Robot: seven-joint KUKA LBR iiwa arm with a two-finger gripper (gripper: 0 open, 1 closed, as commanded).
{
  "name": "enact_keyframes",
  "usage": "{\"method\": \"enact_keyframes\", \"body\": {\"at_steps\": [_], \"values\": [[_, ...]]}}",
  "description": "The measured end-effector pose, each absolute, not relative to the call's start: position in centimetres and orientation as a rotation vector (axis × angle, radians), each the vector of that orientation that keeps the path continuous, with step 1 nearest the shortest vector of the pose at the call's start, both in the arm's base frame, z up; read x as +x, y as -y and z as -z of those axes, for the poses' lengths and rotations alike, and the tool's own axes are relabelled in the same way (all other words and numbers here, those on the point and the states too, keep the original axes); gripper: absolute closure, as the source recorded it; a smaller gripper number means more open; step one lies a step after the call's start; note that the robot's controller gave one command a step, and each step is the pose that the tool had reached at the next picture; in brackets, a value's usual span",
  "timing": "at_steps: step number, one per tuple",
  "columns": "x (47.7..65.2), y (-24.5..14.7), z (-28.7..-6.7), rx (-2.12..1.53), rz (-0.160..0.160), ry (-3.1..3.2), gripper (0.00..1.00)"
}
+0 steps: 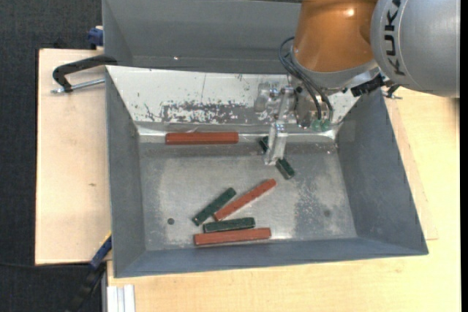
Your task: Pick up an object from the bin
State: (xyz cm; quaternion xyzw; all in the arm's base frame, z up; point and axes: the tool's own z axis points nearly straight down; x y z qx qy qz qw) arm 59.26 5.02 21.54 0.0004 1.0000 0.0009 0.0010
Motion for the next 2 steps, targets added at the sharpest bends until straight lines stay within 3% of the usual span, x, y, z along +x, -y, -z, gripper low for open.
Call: {"method": "enact_keyframes", "body": {"at_steps": [1,2], "values": [[59.3,-5.0,-21.5,0.001,-0.003,-3.14,0.0],[58.5,-2.6,-15.7,0.003,-0.003,-3.135,0.0]]}}
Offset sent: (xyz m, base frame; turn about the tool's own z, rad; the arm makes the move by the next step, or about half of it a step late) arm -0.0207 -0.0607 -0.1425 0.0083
